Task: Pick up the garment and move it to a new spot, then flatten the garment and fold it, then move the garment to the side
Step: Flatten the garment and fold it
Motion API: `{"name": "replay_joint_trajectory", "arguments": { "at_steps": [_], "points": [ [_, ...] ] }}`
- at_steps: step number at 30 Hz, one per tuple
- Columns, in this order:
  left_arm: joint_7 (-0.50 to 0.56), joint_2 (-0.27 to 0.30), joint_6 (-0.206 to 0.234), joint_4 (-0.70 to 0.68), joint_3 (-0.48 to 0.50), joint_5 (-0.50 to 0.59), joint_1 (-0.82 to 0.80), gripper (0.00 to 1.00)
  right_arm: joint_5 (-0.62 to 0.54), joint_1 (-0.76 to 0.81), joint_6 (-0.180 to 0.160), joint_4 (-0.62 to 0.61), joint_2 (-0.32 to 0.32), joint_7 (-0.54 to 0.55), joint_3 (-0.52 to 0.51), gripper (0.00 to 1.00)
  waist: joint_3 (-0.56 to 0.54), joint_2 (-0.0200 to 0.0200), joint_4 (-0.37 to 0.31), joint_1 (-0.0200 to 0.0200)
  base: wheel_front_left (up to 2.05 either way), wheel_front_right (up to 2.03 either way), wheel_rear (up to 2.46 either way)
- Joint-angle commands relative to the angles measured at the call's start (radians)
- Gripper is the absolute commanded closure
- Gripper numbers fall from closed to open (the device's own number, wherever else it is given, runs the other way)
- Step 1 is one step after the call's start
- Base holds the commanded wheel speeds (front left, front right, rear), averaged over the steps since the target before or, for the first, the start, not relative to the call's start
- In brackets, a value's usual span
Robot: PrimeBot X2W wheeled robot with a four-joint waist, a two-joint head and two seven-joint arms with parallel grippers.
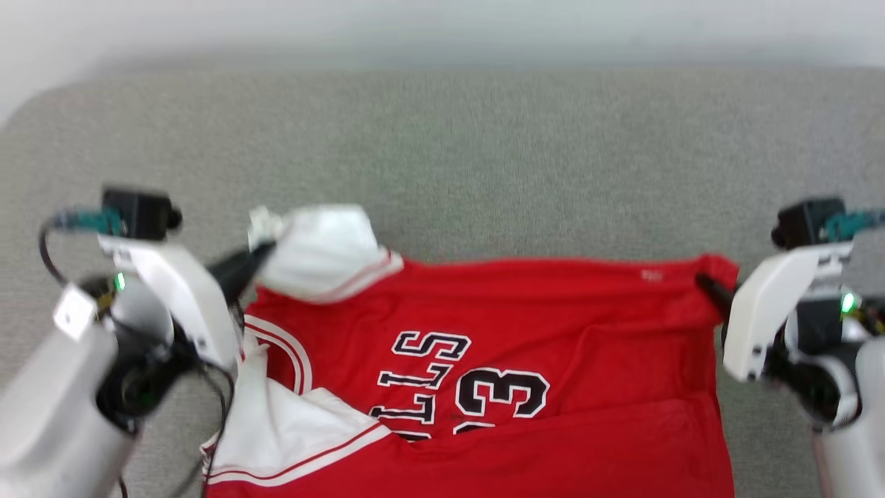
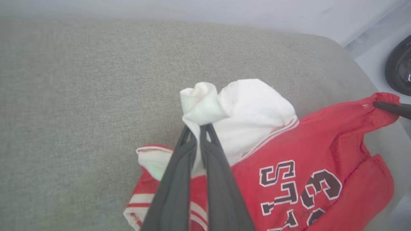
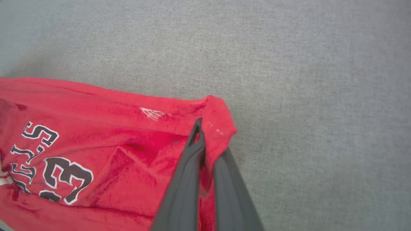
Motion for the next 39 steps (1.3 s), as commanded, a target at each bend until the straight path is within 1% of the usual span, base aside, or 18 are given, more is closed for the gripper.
{"name": "replay_joint_trajectory", "arguments": {
  "at_steps": [1, 6, 8, 12, 16, 18, 20, 21, 22, 23, 24, 27, 32, 34, 38, 39],
  "points": [
    [-0.009, 0.005, 0.006, -0.004, 0.003, -0.001, 0.032, 1.00, 0.013, 0.028, -0.001, -0.002, 0.004, -0.007, 0.001, 1.00, -0.036, 0.0000, 0.011, 0.0000, 0.00, 0.00, 0.00],
    [-0.061, 0.001, 0.032, -0.028, 0.012, -0.055, 0.205, 1.00, 0.027, 0.161, -0.001, 0.008, 0.025, -0.062, 0.001, 1.00, -0.095, 0.0000, 0.019, 0.0000, 0.00, 0.00, 0.00],
    [-0.082, -0.011, 0.041, -0.037, 0.011, -0.072, 0.265, 1.00, 0.030, 0.208, -0.001, 0.024, 0.032, -0.078, -0.004, 1.00, -0.117, 0.0000, 0.021, 0.0000, 0.00, 0.00, 0.00],
    [-0.117, -0.027, 0.040, -0.031, 0.008, -0.107, 0.369, 1.00, 0.043, 0.284, -0.001, 0.042, 0.043, -0.115, 0.002, 1.00, -0.139, 0.0000, 0.022, 0.0000, 0.00, 0.00, 0.00],
    [-0.148, -0.049, 0.044, 0.006, 0.003, -0.121, 0.434, 1.00, 0.063, 0.335, -0.001, 0.057, 0.056, -0.166, 0.012, 1.00, -0.148, 0.0000, 0.020, 0.0000, 0.00, 0.00, 0.00],
    [-0.168, -0.052, 0.049, 0.031, 0.001, -0.107, 0.446, 1.00, 0.064, 0.354, -0.001, 0.064, 0.061, -0.188, 0.015, 1.00, -0.153, 0.0000, 0.019, 0.0000, 0.00, 0.00, 0.00],
    [-0.172, -0.077, 0.041, 0.056, -0.007, -0.124, 0.467, 1.00, 0.060, 0.372, -0.001, 0.072, 0.069, -0.203, 0.016, 1.00, -0.159, 0.0000, 0.016, 0.0000, 0.00, 0.00, 0.00],
    [-0.176, -0.088, 0.043, 0.069, -0.004, -0.133, 0.474, 0.97, 0.055, 0.381, -0.001, 0.074, 0.072, -0.221, 0.011, 0.74, -0.163, 0.0000, 0.013, 0.0000, 0.00, 0.00, 0.00],
    [-0.177, -0.094, 0.044, 0.082, -0.005, -0.140, 0.476, 0.62, 0.056, 0.387, -0.001, 0.079, 0.077, -0.234, 0.004, 0.74, -0.166, 0.0000, 0.013, 0.0000, 0.00, 0.00, 0.00],
    [-0.174, -0.099, 0.041, 0.094, -0.008, -0.140, 0.476, 0.16, 0.057, 0.396, -0.001, 0.083, 0.084, -0.242, 0.005, 0.00, -0.169, 0.0000, 0.013, 0.0000, 0.00, 0.00, 0.00],
    [-0.183, -0.104, 0.036, 0.102, -0.011, -0.133, 0.471, 0.00, 0.055, 0.401, -0.001, 0.079, 0.089, -0.260, 0.007, 0.00, -0.171, 0.0000, 0.013, 0.0000, 0.00, 0.00, 0.00],
    [-0.219, -0.118, 0.026, 0.120, -0.010, -0.118, 0.459, 0.00, 0.059, 0.414, -0.001, 0.061, 0.099, -0.323, 0.003, 0.00, -0.181, 0.0000, 0.012, 0.0000, 0.00, 0.00, 0.00],
    [-0.329, -0.123, 0.004, 0.110, 0.003, -0.065, 0.436, 0.00, 0.079, 0.428, -0.001, 0.004, 0.115, -0.413, -0.006, 0.00, -0.191, 0.0000, 0.010, 0.0000, 0.00, 0.00, 0.00],
    [-0.383, -0.122, -0.003, 0.096, 0.009, -0.038, 0.429, 0.00, 0.075, 0.436, -0.001, -0.019, 0.117, -0.426, -0.013, 0.00, -0.197, 0.0000, 0.010, 0.0000, 0.00, 0.00, 0.00],
    [-0.485, -0.123, 0.008, 0.070, 0.016, 0.037, 0.415, 0.00, 0.065, 0.442, -0.001, -0.057, 0.117, -0.405, -0.046, 0.00, -0.209, 0.0000, 0.011, 0.0000, 0.00, 0.00, 0.00],
    [-0.502, -0.131, 0.011, 0.065, 0.026, 0.042, 0.413, 0.00, 0.064, 0.443, -0.001, -0.064, 0.116, -0.393, -0.059, 0.00, -0.212, 0.0000, 0.012, 0.0000, 0.00, 0.00, 0.00]
  ]
}}
